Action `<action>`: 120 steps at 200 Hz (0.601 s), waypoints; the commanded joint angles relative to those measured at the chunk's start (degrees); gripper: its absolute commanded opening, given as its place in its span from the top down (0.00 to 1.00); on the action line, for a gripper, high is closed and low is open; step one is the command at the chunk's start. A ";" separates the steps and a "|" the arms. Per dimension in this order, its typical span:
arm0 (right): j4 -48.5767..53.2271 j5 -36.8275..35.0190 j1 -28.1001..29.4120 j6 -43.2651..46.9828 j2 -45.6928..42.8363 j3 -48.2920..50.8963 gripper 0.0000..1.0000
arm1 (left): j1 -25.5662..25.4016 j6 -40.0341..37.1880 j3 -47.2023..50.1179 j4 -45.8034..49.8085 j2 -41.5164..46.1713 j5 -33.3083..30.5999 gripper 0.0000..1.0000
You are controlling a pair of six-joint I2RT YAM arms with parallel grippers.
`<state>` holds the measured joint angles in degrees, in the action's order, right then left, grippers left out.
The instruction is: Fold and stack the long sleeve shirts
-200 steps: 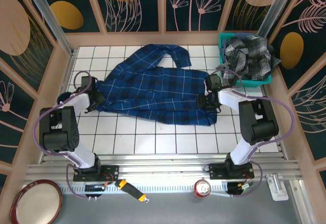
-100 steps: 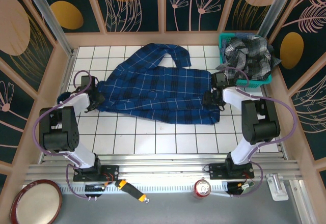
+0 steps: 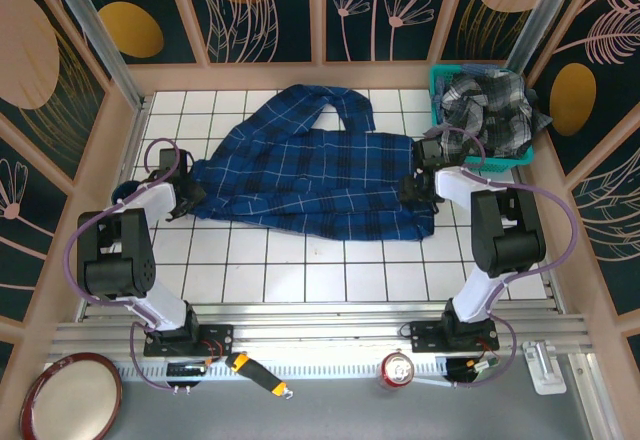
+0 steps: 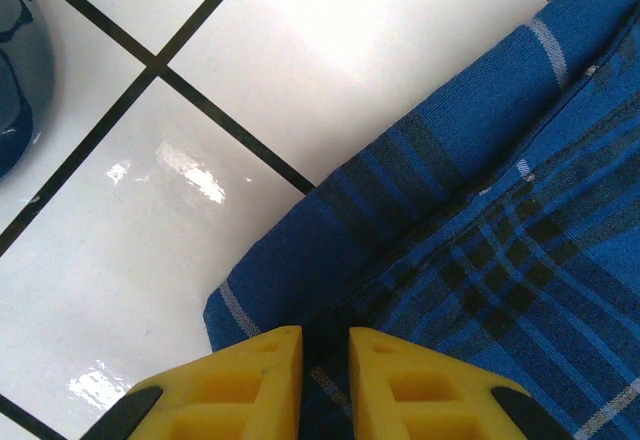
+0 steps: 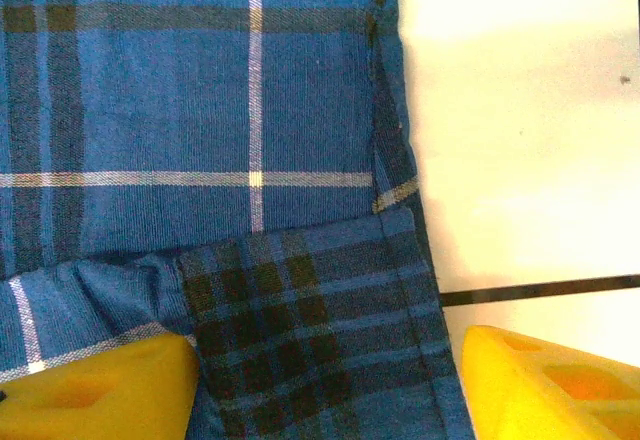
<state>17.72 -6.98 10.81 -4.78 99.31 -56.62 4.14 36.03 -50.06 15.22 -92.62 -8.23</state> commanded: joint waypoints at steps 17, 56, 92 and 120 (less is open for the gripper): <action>-4.62 5.75 -1.60 3.18 3.47 -0.24 0.28 | 0.52 -0.81 -1.00 1.04 0.16 -1.16 0.80; -8.30 11.85 -1.25 1.95 1.52 1.24 0.47 | 0.56 -1.06 -1.81 1.63 -0.13 -1.25 0.80; -9.63 9.00 -0.23 3.39 -4.36 0.63 0.80 | 0.52 -0.88 -3.31 1.56 -0.71 -0.85 0.79; -8.27 6.33 0.56 7.48 -4.18 -3.91 0.89 | 0.49 -0.45 -5.32 1.74 -2.12 0.76 0.80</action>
<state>10.02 2.02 10.63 -1.23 96.82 -56.42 4.14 36.01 -53.12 15.86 -93.36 -8.10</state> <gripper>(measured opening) 0.132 0.202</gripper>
